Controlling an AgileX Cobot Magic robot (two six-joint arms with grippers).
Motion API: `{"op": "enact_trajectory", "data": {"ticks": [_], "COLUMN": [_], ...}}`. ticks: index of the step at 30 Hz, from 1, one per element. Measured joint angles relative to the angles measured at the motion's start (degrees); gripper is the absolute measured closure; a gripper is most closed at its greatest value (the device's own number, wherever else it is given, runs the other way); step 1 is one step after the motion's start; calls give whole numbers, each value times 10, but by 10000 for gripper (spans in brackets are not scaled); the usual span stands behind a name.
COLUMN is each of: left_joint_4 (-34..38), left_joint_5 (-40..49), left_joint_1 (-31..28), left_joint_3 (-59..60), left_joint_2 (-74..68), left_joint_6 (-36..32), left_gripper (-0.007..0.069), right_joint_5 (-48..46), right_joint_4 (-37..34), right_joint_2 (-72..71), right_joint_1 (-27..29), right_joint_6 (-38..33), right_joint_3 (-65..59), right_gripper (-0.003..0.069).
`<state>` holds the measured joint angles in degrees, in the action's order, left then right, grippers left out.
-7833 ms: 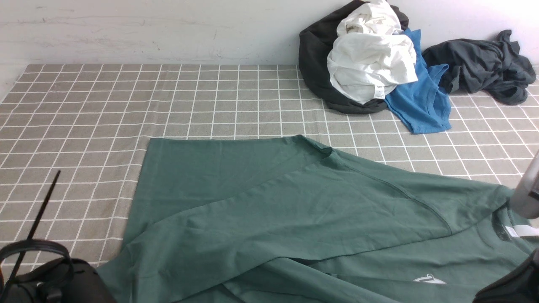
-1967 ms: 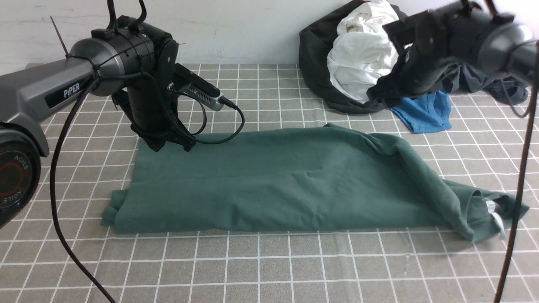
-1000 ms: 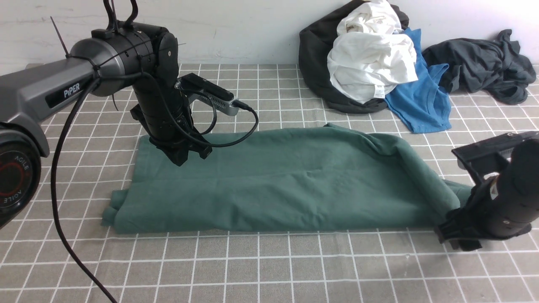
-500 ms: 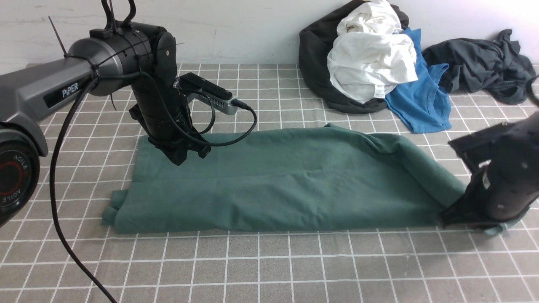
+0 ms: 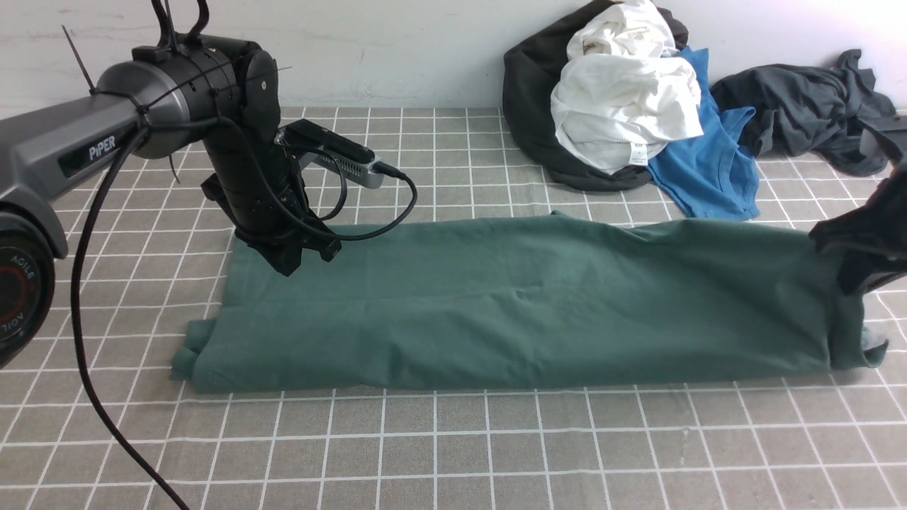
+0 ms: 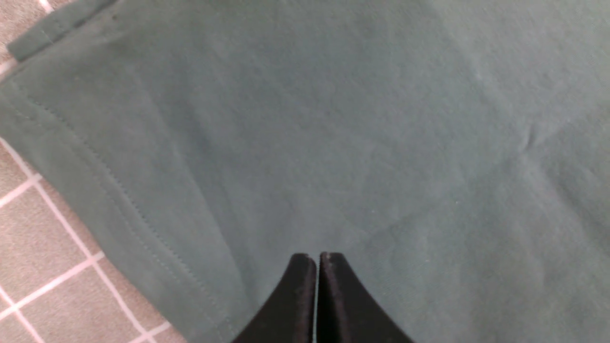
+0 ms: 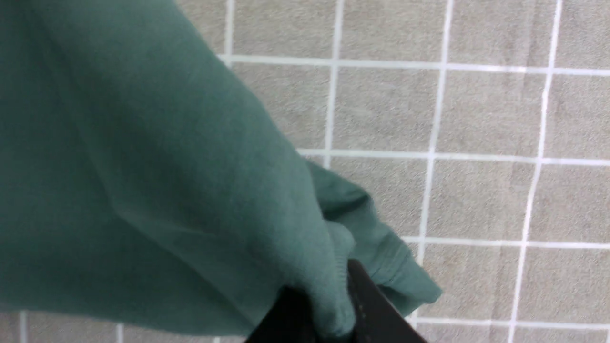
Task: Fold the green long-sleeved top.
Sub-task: Use the right arm to clamp the right edge of the fabric
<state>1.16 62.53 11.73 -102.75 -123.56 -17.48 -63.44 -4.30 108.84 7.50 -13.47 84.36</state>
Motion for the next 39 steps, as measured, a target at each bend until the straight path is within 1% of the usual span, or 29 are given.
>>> {"op": "enact_trajectory", "data": {"ticks": [5,6,8,10,11,12,13,14,15,18,20,22,27,32,34,35,36,37,38,39], "left_joint_4": [-1,-1,-1,0,0,-1,-1,-1,-1,-1,-1,-1,-1,-1,-1,-1,-1,-1,-1,-1], "left_joint_5": [0,0,0,1,1,1,1,1,1,1,2,2,3,3,3,3,3,3,3,3], "left_joint_1": [-3,-3,-3,-3,-3,-3,-3,-3,-3,-3,-3,-3,-3,-3,-3,-3,-3,-3,-3,-3], "left_joint_3": [0,0,0,0,0,0,0,0,0,0,0,0,0,0,0,0,0,0,0,0], "left_joint_2": [0,0,0,0,0,0,0,0,0,0,0,0,0,0,0,0,0,0,0,0], "left_joint_6": [0,-1,-1,-1,-1,-1,-1,-1,-1,-1,-1,-1,-1,-1,-2,-2,-2,-2,-2,-2], "left_gripper": [632,632,632,632,632,632,632,632,632,632,632,632,632,632,632,632,632,632,632,632], "right_joint_5": [0,0,-1,-11,-11,-23,-28,-49,-56,-60,-55,-37,17,32,34,35,35,36,37,37], "right_joint_4": [0,0,0,0,0,1,2,4,4,-11,-17,-17,-24,-39,-50,-57,-57,-63,-72,-76], "right_joint_2": [51,69,79,86,86,86,85,83,83,83,83,83,83,83,89,93,94,95,96,96], "right_joint_1": [25,32,37,45,45,49,50,52,53,53,53,53,53,53,53,53,53,53,53,53], "right_joint_6": [-2,-2,3,14,15,19,20,22,23,23,23,29,41,41,38,34,34,29,17,12], "right_joint_3": [41,57,67,80,80,85,85,87,87,75,52,27,-22,-26,-26,-27,-27,-27,-27,-27], "right_gripper": [613,575,534,453,445,389,372,301,265,187,158,143,137,144,172,200,200,233,293,323]}}
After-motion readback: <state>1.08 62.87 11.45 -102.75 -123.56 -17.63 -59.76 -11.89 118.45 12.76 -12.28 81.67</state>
